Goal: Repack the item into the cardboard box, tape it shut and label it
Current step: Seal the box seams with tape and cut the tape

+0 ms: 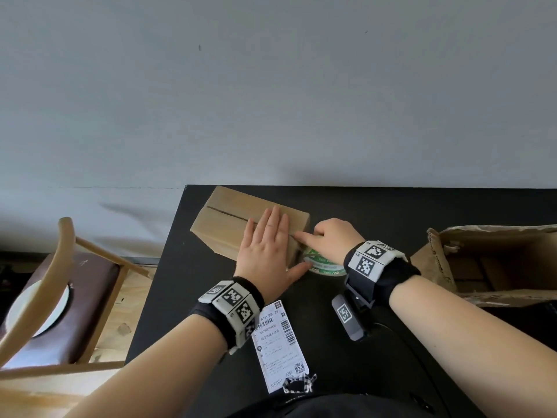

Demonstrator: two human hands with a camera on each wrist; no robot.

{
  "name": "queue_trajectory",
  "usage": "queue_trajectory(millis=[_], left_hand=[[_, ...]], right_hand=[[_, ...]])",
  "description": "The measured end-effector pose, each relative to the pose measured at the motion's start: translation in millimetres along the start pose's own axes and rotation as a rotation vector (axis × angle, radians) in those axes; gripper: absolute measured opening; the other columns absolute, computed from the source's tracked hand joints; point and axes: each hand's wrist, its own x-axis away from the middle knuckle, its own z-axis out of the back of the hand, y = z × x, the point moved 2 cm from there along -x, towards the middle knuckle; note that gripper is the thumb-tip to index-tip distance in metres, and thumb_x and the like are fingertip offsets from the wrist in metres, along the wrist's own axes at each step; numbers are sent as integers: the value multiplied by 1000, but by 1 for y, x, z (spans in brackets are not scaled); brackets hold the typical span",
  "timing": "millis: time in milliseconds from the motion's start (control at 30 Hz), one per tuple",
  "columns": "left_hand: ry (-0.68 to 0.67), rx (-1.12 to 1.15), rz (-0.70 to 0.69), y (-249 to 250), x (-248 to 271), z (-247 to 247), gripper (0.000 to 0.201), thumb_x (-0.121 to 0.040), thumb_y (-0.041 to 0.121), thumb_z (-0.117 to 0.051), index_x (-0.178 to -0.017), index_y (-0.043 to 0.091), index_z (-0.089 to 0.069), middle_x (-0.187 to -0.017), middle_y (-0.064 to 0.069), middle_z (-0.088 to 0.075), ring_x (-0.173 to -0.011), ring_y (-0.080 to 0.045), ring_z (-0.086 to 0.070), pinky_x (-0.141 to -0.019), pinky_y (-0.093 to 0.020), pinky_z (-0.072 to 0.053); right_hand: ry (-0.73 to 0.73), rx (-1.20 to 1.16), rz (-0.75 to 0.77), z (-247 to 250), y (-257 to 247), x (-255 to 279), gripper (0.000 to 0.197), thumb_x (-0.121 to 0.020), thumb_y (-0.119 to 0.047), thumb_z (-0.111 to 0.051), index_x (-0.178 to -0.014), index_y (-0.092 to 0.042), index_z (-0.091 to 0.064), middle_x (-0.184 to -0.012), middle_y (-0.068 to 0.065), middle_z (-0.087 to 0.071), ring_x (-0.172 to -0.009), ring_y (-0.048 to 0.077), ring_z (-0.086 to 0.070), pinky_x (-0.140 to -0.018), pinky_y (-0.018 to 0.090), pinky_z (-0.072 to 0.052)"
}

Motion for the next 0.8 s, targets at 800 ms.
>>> queue_trajectory(millis=[800], left_hand=[[96, 379, -1, -9, -19, 6, 65, -93, 50, -42, -149, 21, -22, -159, -1, -10, -147, -18, 1, -119, -38, 0]], right_hand=[[-258, -467, -36, -10, 16, 20, 25, -88, -28, -62, -84, -4, -66, -79, 4, -64, -74, 14, -60, -72, 27, -46]])
